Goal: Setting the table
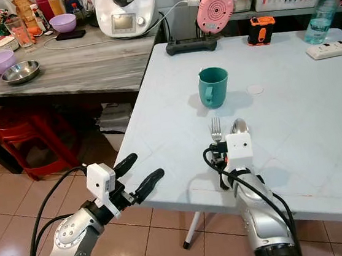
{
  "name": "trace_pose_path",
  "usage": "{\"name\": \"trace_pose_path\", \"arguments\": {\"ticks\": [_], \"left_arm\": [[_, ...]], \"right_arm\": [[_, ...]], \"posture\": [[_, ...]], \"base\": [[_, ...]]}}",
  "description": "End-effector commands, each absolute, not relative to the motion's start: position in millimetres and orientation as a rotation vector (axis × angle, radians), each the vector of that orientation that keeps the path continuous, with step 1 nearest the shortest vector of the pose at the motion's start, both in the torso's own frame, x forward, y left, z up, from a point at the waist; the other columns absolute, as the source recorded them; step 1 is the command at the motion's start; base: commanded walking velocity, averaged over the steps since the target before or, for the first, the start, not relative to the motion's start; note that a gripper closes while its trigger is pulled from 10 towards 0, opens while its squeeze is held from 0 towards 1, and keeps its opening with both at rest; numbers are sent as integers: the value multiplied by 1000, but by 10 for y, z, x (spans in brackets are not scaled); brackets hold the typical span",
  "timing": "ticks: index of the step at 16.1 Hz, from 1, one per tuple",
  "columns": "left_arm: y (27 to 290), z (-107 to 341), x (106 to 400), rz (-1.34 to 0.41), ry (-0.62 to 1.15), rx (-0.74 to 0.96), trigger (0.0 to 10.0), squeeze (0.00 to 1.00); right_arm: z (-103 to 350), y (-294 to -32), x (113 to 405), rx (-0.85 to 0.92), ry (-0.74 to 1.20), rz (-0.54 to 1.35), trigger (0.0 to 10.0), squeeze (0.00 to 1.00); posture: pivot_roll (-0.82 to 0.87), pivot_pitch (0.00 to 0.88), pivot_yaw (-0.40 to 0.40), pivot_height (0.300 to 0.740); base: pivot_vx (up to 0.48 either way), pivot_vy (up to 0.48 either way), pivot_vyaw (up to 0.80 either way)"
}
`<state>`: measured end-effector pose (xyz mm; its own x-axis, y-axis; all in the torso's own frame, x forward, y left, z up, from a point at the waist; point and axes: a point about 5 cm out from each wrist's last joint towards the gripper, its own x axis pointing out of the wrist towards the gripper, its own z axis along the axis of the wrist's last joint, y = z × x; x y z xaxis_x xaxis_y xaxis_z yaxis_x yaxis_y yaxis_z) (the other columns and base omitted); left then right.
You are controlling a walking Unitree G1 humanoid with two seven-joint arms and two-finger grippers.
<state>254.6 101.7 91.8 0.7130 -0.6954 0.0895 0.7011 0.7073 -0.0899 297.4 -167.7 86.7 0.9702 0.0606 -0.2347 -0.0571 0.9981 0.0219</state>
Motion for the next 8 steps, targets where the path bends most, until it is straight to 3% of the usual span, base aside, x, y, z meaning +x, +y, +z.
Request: {"name": "trace_pose_path", "arguments": {"ticks": [1, 8], "left_arm": [[1024, 943, 2547, -791, -58, -108, 10000, 0], [1009, 925, 2533, -809, -54, -107, 10000, 0]], "right_arm": [[714, -1685, 2928, 28, 322, 61, 0, 0], [616, -1675, 2884, 45, 389, 81, 0, 0]], "posture": [[-131, 61, 77, 740], [-128, 54, 73, 740]], "base": [[0, 0, 0], [0, 0, 0]]}}
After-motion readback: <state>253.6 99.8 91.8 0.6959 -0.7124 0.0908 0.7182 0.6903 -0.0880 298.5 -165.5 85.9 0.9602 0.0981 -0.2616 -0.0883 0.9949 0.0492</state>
